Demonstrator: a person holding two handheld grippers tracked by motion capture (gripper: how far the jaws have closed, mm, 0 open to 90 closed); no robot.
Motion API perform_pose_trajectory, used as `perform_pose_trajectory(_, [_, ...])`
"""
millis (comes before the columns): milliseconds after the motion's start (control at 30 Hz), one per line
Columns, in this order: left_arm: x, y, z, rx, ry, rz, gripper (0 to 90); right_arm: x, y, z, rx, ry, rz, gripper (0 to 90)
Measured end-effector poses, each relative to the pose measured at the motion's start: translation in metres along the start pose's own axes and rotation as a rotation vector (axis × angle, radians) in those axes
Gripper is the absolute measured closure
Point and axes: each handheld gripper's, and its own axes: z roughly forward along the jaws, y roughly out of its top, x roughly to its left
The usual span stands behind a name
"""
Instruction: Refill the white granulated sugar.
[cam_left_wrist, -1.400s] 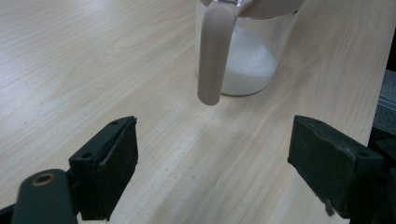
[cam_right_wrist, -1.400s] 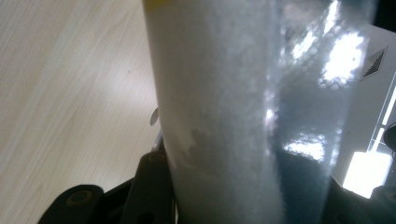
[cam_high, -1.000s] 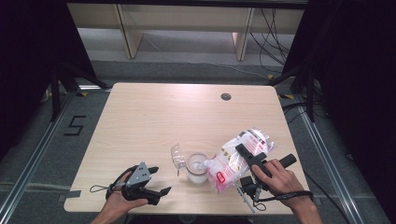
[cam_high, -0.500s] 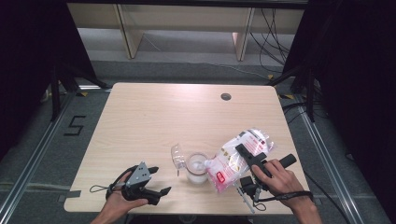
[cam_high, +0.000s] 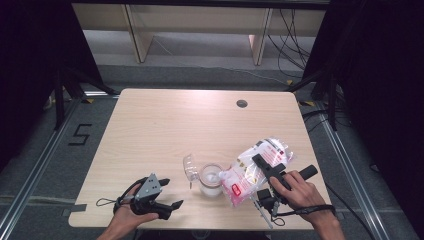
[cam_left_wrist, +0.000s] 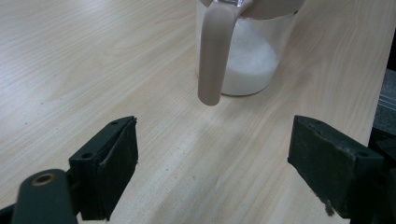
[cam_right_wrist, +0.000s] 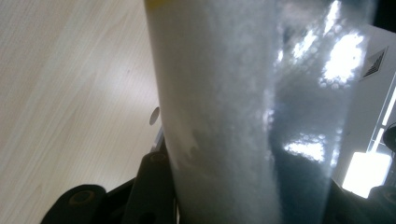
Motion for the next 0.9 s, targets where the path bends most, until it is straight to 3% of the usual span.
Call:
perform_pose_trajectory(300, [0.0003, -0.0001, -0.0001, 0.006, 0.001, 0.000, 15.5, -0.0014, -0.0005, 0.0008, -0.013, -0.012, -0.014, 68.7])
perform_pose_trajectory(333, [0.0000, -0.0001, 0.0002, -0.001, 0.000, -0.005, 15.5, 0.0001, -0.0006, 0.0000, -0.003, -0.006, 0.006, 68.7])
perform_pose_trajectory(400, [0.0016, 0.0004, -0.0001, -0.002, -0.001, 0.018, 15.5, -0.0007, -0.0004, 0.0000, -0.003, -0.002, 0.000, 68.7])
perform_pose_trajectory(567, [0.0015, 0.0006, -0.0001, 0.000, -0.002, 0.022, 15.5, -0.0022, -0.0006, 0.0003, -0.013, -0.007, -0.015, 68.7])
perform_pose_trajectory(733, [0.0021, 0.0005, -0.0004, -0.001, -0.004, 0.022, 15.5, -0.0005, -0.0006, -0.0007, 0.001, 0.001, 0.007, 68.8])
perform_pose_trajectory(900, [0.0019, 0.0006, -0.0006, 0.003, -0.001, 0.026, 15.5, -0.0021, -0.0005, 0.0004, -0.010, -0.009, -0.018, 68.8])
